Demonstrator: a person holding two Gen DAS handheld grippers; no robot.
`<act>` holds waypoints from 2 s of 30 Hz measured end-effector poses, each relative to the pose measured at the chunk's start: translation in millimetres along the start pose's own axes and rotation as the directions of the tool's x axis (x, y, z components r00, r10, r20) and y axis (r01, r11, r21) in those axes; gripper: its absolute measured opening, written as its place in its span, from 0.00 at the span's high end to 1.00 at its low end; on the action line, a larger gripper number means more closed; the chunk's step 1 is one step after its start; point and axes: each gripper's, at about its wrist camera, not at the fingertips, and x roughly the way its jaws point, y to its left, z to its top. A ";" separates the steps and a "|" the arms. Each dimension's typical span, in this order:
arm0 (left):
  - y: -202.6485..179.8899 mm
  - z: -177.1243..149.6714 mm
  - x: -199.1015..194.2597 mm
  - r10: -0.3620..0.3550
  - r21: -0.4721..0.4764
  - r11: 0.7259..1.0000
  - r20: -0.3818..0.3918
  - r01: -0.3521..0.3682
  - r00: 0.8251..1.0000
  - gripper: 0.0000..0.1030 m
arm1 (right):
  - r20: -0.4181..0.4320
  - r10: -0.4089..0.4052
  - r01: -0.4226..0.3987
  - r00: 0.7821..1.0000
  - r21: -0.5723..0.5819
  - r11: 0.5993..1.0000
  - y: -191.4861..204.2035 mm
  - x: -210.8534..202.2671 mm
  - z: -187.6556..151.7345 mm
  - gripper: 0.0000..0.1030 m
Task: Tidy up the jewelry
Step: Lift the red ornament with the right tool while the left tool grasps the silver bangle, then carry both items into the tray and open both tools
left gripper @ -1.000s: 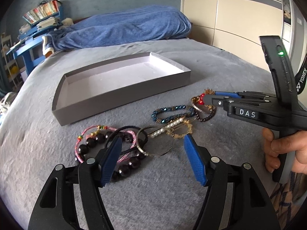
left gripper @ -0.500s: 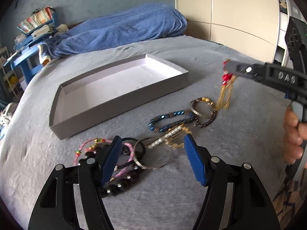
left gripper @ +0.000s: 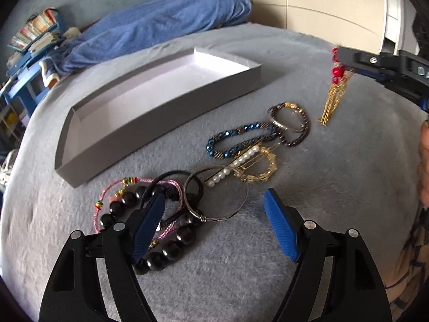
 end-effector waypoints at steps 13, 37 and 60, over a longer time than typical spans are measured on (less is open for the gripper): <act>24.8 -5.1 -14.2 -0.087 -0.131 0.987 0.056 0.093 0.995 0.68 | -0.008 0.010 -0.010 1.000 -0.012 1.000 5.3 4.2 -2.6 0.76; 21.8 8.3 3.1 0.023 -0.057 0.998 0.007 -0.023 1.000 0.42 | -0.024 0.005 -0.006 1.000 -0.014 1.000 6.3 10.0 -4.8 0.75; 62.7 27.9 -49.6 0.024 -0.135 0.991 0.184 0.001 0.983 0.50 | -0.001 0.051 -0.051 0.999 -0.038 0.998 23.3 11.6 11.9 0.76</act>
